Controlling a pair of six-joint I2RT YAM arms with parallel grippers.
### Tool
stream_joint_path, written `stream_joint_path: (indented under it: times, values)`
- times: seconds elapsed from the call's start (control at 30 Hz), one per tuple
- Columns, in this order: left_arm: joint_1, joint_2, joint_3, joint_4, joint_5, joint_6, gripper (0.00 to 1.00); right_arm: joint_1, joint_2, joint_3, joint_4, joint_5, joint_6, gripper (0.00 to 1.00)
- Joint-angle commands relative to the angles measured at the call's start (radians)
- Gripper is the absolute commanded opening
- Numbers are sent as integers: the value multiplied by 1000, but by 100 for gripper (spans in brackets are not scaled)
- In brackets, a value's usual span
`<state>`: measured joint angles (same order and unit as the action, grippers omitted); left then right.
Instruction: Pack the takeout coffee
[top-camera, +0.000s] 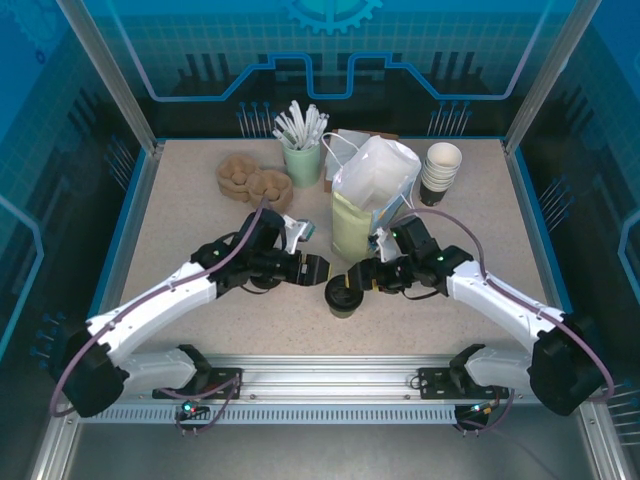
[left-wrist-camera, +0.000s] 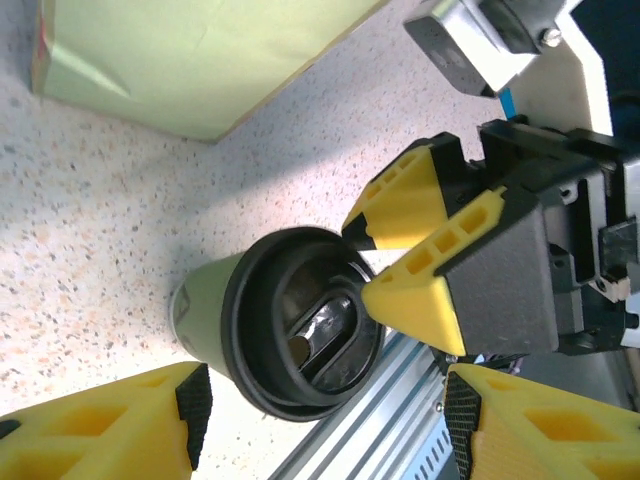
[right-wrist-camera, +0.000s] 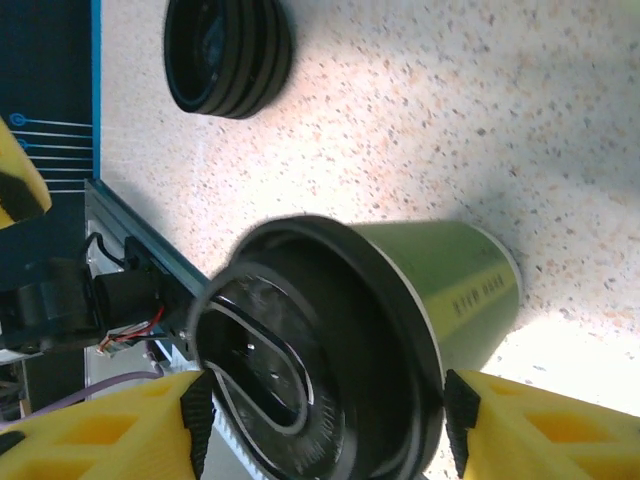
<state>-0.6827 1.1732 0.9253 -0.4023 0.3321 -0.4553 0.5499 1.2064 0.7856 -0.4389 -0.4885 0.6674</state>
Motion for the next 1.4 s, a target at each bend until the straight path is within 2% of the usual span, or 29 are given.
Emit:
stream_joint_path:
  times: [0.0, 0.13, 0.27, 0.4, 0.57, 0.6, 0.67, 0.8, 1.07, 1.37]
  values:
    - [-49, -48, 36, -72, -147, 81, 65, 1, -38, 58, -73, 4, -27, 67]
    - [-122, -60, 44, -78, -208, 107, 65, -18, -54, 82, -110, 0, -41, 67]
    - [-213, -40, 62, -101, -317, 143, 66, -45, -95, 89, -153, 0, -58, 67]
    - [-265, -1, 91, -132, -396, 114, 74, -95, -160, 131, -217, 2, -81, 67]
    - [-340, 58, 115, -136, -527, 110, 76, -183, -249, 131, -282, -4, -104, 66]
    - [-354, 72, 120, -134, -550, 100, 78, -203, -268, 125, -292, -10, -106, 66]
    - [-378, 101, 133, -131, -591, 81, 88, -239, -299, 115, -309, -20, -115, 66]
    - [-414, 161, 160, -143, -660, 26, 91, -307, -337, 100, -350, -38, -130, 67]
    - [-424, 226, 174, -156, -727, -94, 99, -376, -364, 45, -366, -84, -137, 68]
    - [-452, 337, 239, -202, -728, -133, 96, -395, -359, 28, -363, -99, -144, 68]
